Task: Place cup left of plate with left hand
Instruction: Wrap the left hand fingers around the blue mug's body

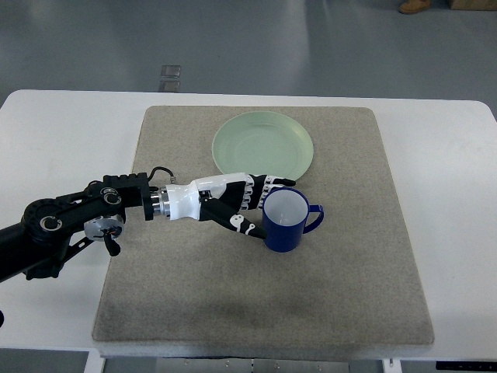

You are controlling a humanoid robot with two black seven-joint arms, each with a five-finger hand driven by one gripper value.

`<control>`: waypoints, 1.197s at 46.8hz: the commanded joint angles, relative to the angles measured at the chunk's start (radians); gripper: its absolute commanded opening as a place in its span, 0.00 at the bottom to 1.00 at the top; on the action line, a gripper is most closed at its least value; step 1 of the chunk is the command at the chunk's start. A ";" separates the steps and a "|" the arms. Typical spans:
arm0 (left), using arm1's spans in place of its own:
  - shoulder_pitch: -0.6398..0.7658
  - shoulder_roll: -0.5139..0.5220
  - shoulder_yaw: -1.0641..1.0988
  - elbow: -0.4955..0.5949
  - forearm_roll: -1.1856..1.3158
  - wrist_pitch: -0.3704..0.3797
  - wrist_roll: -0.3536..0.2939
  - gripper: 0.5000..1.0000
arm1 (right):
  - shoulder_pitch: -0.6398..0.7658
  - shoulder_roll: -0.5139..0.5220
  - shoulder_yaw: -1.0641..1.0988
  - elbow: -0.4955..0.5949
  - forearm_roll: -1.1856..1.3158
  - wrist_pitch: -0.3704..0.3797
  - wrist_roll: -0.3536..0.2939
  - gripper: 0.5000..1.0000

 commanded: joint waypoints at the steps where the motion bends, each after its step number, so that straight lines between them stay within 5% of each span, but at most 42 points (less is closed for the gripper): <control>1: 0.001 -0.010 -0.005 0.002 0.034 0.000 0.000 0.99 | 0.000 0.000 0.001 0.000 0.000 0.000 0.000 0.86; 48: 0.007 -0.089 -0.007 0.027 0.029 0.088 -0.002 0.97 | 0.000 0.000 -0.001 0.000 0.000 0.000 0.000 0.86; 53: 0.007 -0.095 -0.007 0.031 0.031 0.091 0.000 0.87 | 0.000 0.000 0.001 0.000 0.000 0.000 0.000 0.86; 56: 0.007 -0.096 -0.005 0.031 0.040 0.100 0.000 0.73 | 0.000 0.000 -0.001 0.000 0.000 0.000 0.000 0.86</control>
